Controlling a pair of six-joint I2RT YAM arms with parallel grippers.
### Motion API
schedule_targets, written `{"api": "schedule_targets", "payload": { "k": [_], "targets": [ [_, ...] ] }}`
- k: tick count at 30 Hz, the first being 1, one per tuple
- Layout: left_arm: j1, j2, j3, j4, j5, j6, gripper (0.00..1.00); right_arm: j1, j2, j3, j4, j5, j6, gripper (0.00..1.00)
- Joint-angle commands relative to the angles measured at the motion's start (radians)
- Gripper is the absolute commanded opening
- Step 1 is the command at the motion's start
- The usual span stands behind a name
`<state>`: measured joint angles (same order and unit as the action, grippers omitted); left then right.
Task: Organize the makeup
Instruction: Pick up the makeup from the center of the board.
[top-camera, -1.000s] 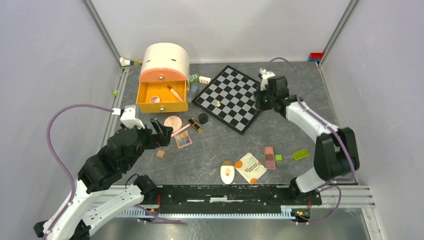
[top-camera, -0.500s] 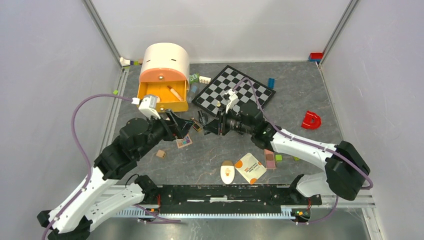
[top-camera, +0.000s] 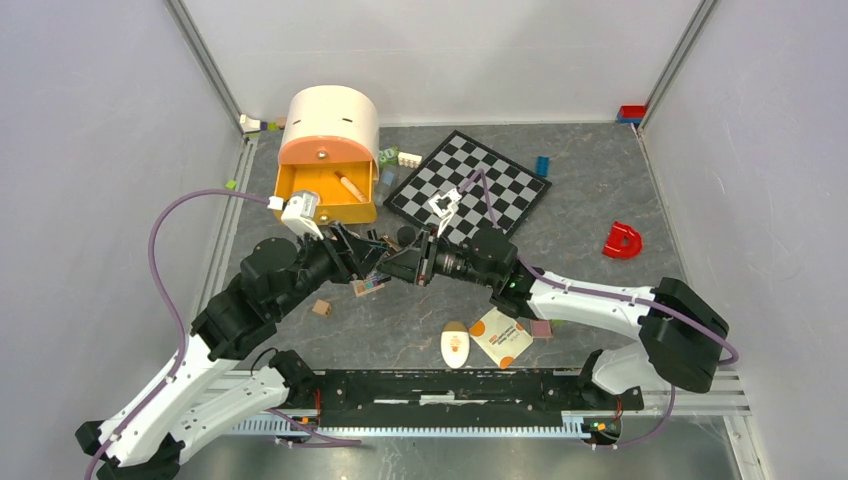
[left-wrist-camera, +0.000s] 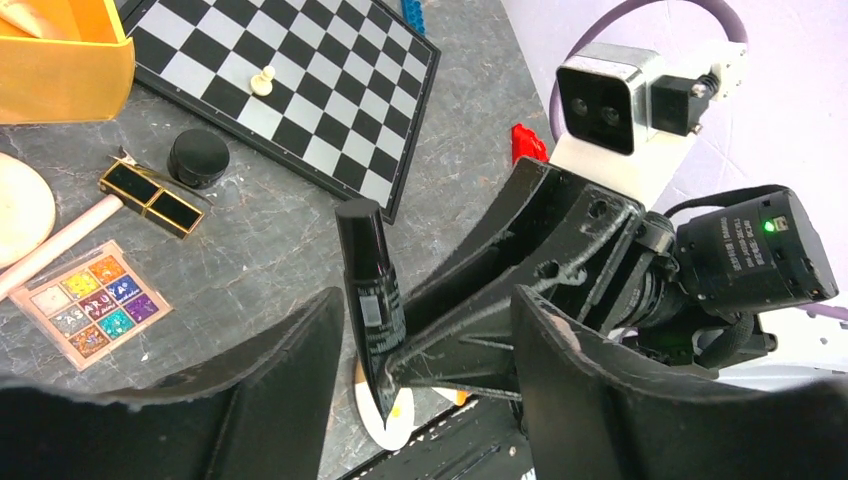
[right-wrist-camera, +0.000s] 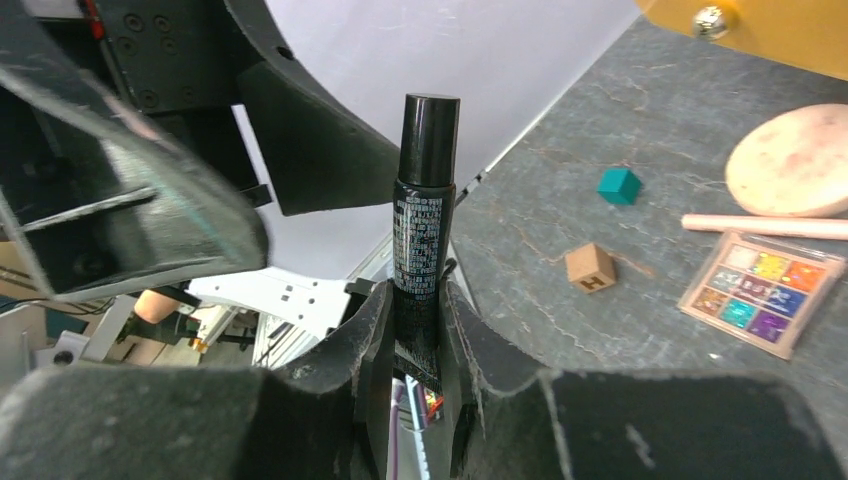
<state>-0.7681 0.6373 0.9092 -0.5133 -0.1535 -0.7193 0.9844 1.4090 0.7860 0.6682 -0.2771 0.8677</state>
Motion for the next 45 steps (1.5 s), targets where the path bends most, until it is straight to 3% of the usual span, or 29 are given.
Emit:
{"api": "schedule_targets", "payload": {
  "k": [1, 17, 27, 38, 42, 45],
  "targets": [
    [0.000, -0.007, -0.007, 0.047, 0.007, -0.028, 0.65, 0.024, -0.002, 0.049, 0.079, 0.023, 0.018, 0.26],
    [0.001, -0.020, -0.028, 0.035, -0.007, -0.014, 0.43, 0.056, -0.047, 0.053, 0.035, 0.064, -0.025, 0.26],
    [0.000, -0.011, -0.039, 0.016, -0.010, 0.000, 0.41, 0.059, -0.075, 0.055, 0.007, 0.078, -0.047, 0.27],
    [0.001, -0.001, -0.036, 0.018, -0.008, -0.006, 0.28, 0.059, -0.082, 0.056, -0.010, 0.073, -0.057, 0.28],
    [0.001, 0.008, -0.022, 0.006, -0.022, 0.010, 0.19, 0.059, -0.090, 0.060, -0.038, 0.077, -0.073, 0.41],
    [0.001, 0.038, 0.023, -0.030, -0.035, 0.055, 0.15, 0.057, -0.117, 0.091, -0.161, 0.123, -0.139, 0.60]
  ]
}}
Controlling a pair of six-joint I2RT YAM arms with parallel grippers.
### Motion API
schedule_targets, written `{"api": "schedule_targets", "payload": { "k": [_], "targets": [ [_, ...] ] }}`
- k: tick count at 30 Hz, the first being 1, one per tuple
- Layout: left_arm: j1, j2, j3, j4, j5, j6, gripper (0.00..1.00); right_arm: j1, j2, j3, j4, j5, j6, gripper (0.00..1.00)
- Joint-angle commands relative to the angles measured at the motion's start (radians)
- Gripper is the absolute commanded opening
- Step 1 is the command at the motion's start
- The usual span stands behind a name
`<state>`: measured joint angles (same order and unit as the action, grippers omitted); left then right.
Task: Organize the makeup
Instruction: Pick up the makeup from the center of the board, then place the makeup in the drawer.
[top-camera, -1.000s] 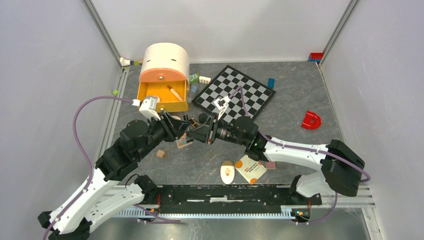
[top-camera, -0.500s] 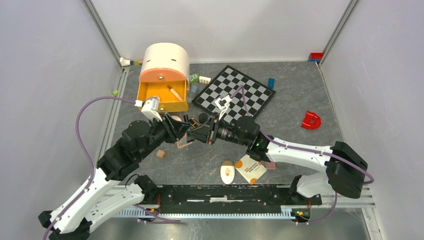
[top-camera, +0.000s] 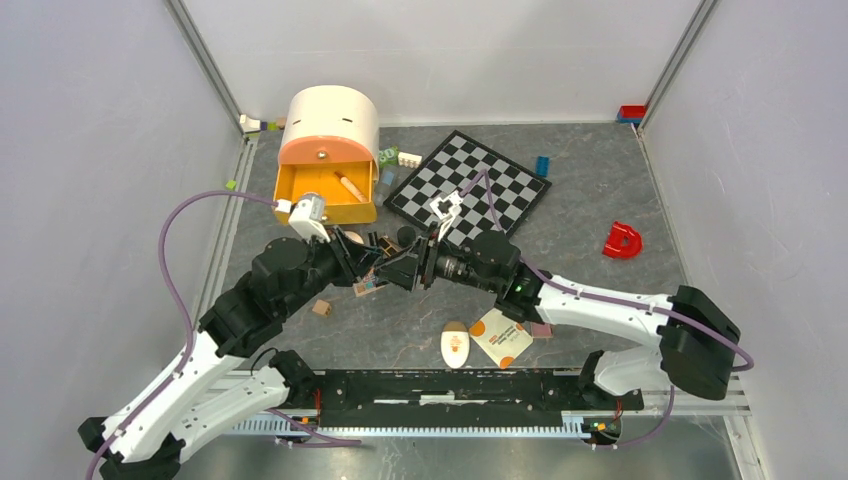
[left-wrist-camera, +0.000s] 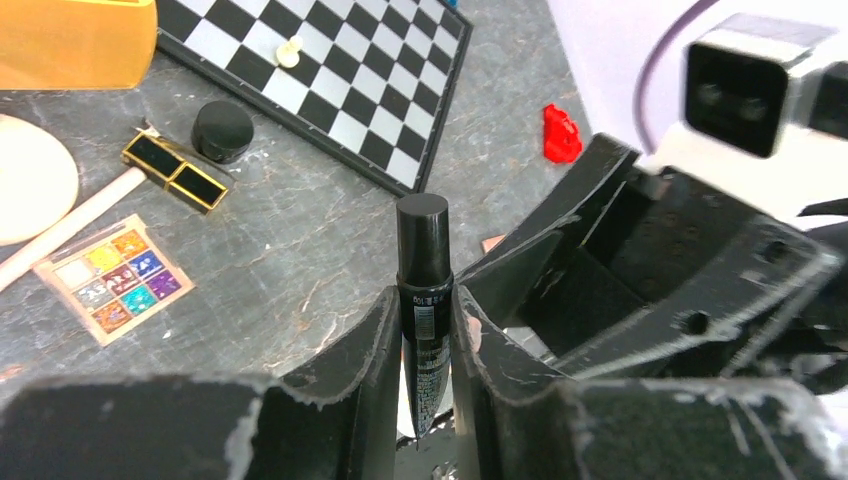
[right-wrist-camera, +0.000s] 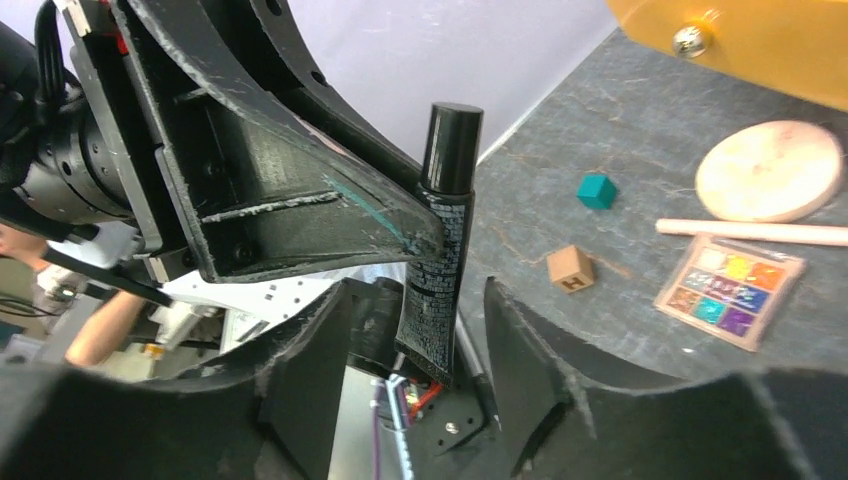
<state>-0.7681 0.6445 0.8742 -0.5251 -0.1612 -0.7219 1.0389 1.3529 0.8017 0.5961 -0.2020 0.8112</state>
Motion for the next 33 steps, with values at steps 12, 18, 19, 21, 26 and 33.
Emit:
{"api": "schedule_targets", "payload": {
  "k": [12, 18, 19, 21, 26, 33],
  "targets": [
    [0.005, 0.219, 0.244, -0.220, -0.331, 0.198, 0.15, 0.003, -0.299, 0.104, -0.670, 0.487, -0.321, 0.79],
    [0.083, 0.358, 0.337, -0.240, -0.428, 0.190, 0.13, 0.001, -0.380, 0.062, -0.758, 0.549, -0.332, 0.80],
    [0.120, 0.366, 0.334, -0.221, -0.413, 0.176, 0.12, 0.001, -0.389, 0.061, -0.775, 0.556, -0.332, 0.80],
    [0.200, 0.378, 0.324, -0.171, -0.360, 0.141, 0.12, 0.002, -0.408, 0.058, -0.803, 0.568, -0.337, 0.81],
    [0.397, 0.437, 0.305, -0.093, -0.256, 0.020, 0.11, 0.002, -0.464, 0.033, -0.846, 0.591, -0.338, 0.81],
    [0.510, 0.493, 0.288, 0.033, -0.194, -0.134, 0.13, 0.001, -0.529, -0.031, -0.853, 0.618, -0.305, 0.82]
  ]
}}
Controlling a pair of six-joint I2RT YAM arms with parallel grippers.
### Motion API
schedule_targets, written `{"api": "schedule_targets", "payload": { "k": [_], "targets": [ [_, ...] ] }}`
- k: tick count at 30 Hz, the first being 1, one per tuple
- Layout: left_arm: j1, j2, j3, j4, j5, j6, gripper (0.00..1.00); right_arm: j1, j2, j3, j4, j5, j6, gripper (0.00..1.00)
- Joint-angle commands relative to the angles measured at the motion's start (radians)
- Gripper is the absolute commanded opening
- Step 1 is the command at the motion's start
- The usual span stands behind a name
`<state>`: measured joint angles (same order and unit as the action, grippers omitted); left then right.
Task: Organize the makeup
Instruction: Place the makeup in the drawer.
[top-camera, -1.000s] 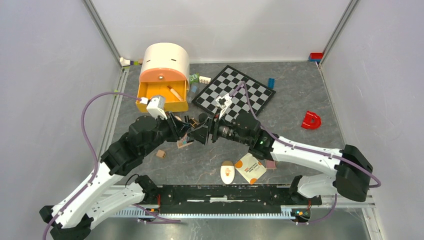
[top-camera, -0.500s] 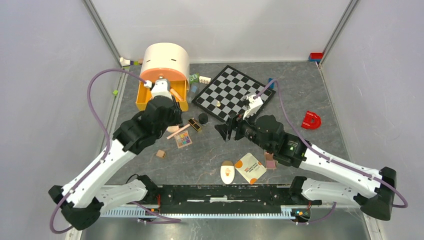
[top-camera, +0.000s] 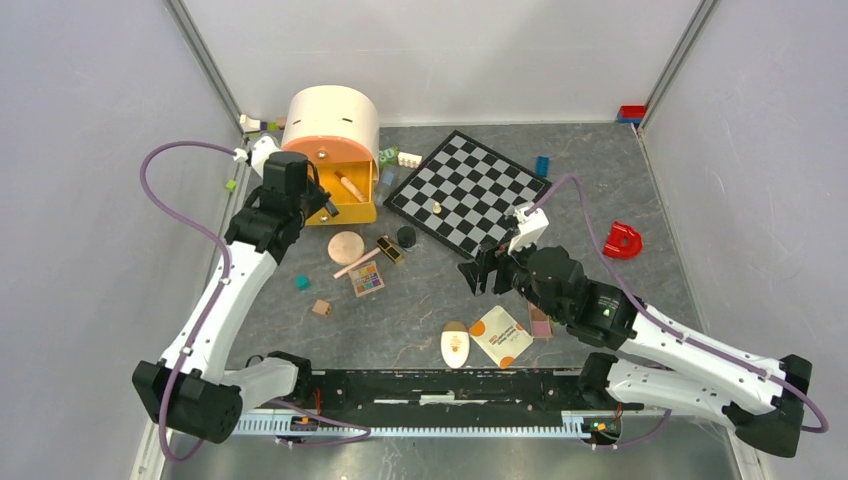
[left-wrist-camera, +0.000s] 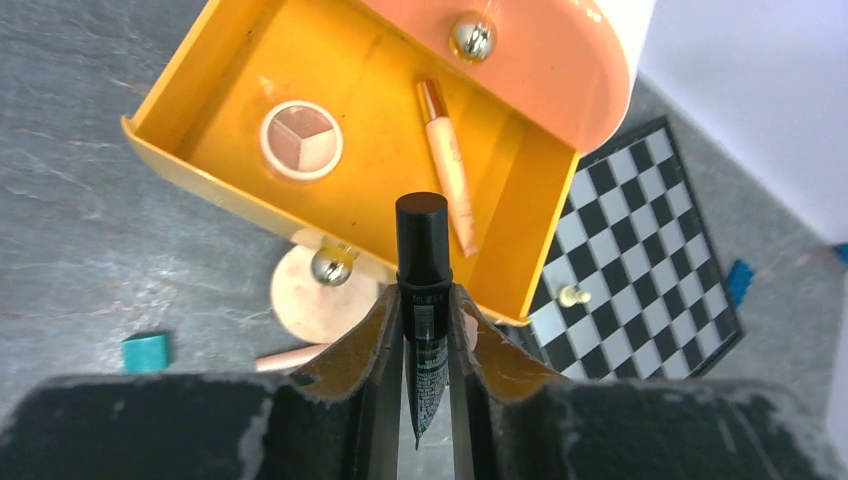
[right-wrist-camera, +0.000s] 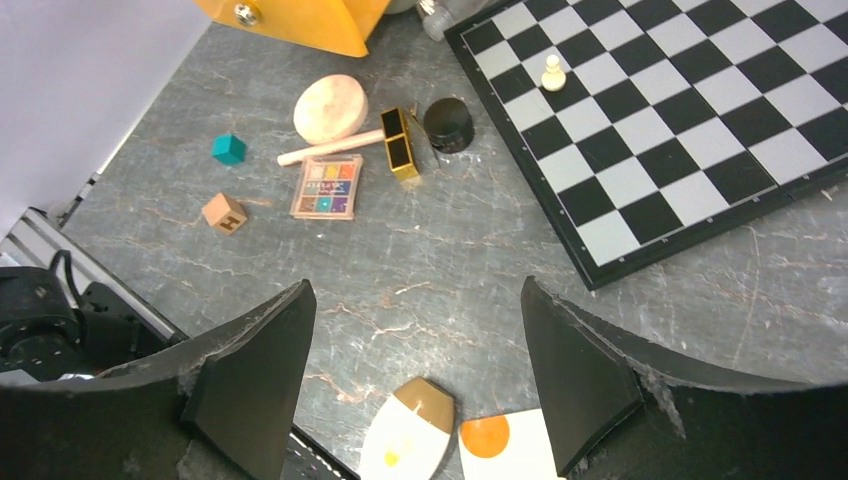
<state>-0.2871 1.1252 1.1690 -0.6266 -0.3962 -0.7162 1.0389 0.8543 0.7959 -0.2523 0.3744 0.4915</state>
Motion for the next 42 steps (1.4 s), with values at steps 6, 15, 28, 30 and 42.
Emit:
{"api": "schedule_targets", "payload": {
  "k": [6, 15, 28, 30, 42],
  "targets": [
    [0.061, 0.033, -0.040, 0.218, -0.023, -0.270, 0.15, 0.001, -0.042, -0.025, -0.043, 0.060, 0.030, 0.82],
    [0.098, 0.135, -0.063, 0.239, -0.144, -0.526, 0.24, 0.001, -0.086, -0.062, -0.078, 0.082, 0.069, 0.82],
    [0.132, 0.267, -0.040, 0.227, -0.135, -0.650, 0.29, 0.002, -0.054, -0.046, -0.132, 0.101, 0.083, 0.82],
    [0.138, 0.290, -0.037, 0.234, -0.124, -0.653, 0.28, 0.002, -0.054, -0.046, -0.138, 0.100, 0.089, 0.82],
    [0.171, 0.389, 0.008, 0.257, -0.071, -0.652, 0.25, 0.002, -0.066, -0.058, -0.157, 0.116, 0.105, 0.83]
  ]
}}
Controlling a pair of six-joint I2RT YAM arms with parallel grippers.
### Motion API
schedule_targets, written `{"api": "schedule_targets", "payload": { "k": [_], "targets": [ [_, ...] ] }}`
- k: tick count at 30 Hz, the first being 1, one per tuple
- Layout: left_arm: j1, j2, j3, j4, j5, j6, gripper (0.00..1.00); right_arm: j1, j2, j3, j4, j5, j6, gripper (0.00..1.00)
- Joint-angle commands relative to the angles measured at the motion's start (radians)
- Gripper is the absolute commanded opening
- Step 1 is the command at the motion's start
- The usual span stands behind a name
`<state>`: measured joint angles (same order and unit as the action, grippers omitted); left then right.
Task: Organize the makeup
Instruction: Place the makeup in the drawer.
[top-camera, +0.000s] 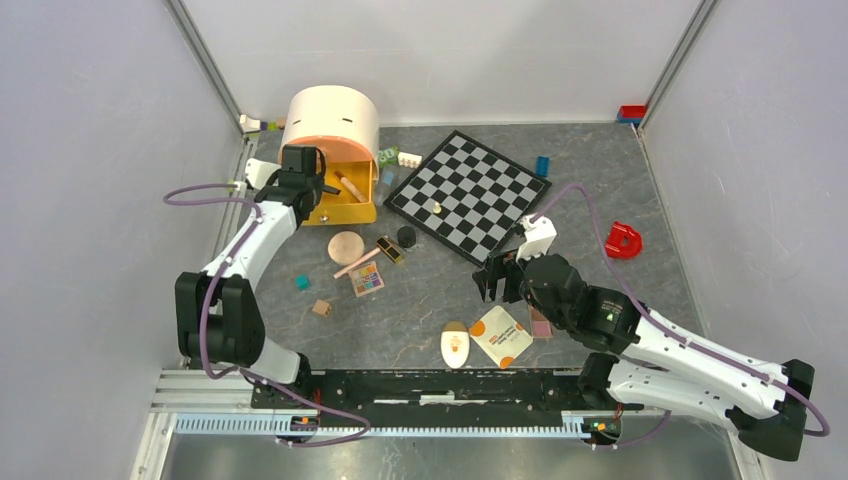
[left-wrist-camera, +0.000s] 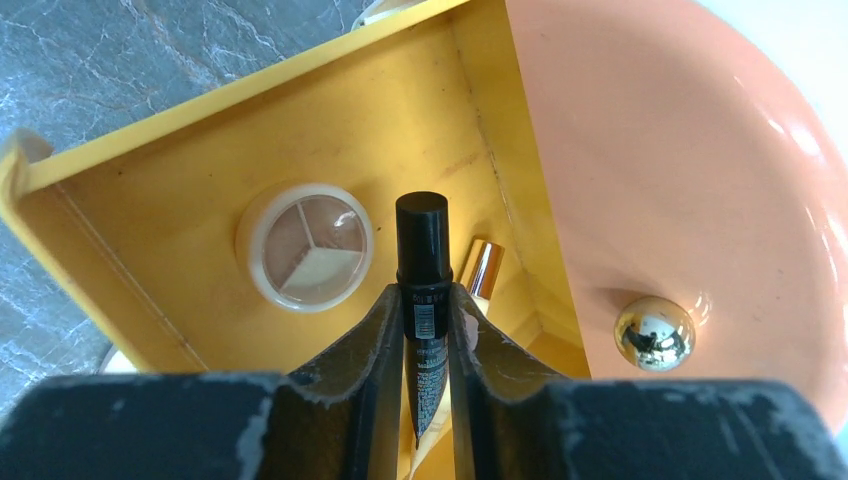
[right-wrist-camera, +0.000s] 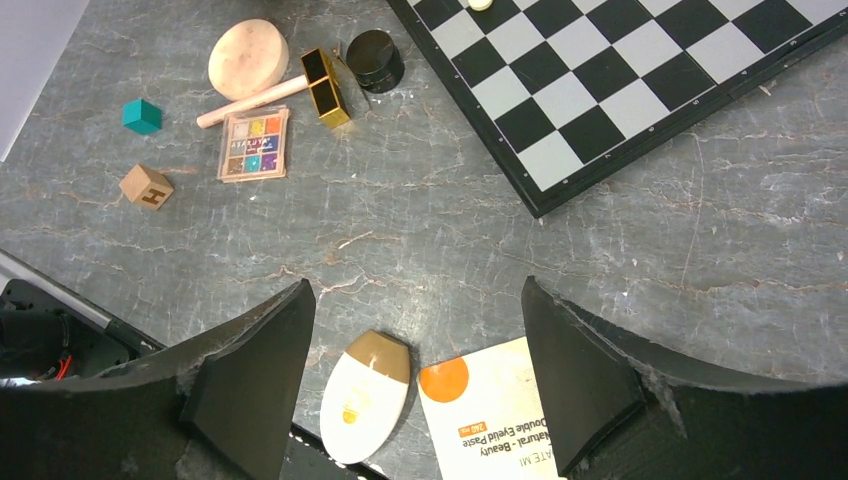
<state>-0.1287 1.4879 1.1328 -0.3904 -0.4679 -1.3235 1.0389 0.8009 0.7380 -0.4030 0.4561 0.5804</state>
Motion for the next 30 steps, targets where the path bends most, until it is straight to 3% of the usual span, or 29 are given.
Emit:
{"api": "schedule_targets", "payload": {
  "k": [1, 15, 23, 30],
  "targets": [
    [0.015, 0.034, 0.047, 0.019, 0.004, -0.046, 0.25, 0.001, -0.011, 0.001, -0.005, 0.036, 0.015, 0.83],
    [0.025, 0.094, 0.091, 0.021, 0.065, -0.056, 0.33, 0.001, -0.014, 0.003, -0.019, 0.043, 0.013, 0.83],
    [0.028, 0.080, 0.097, 0.025, 0.084, -0.028, 0.47, 0.002, -0.020, 0.008, -0.026, 0.044, 0.011, 0.83],
    [0.031, 0.018, 0.121, 0.032, 0.094, 0.045, 0.48, 0.002, -0.031, 0.023, -0.052, 0.070, -0.002, 0.83]
  ]
}}
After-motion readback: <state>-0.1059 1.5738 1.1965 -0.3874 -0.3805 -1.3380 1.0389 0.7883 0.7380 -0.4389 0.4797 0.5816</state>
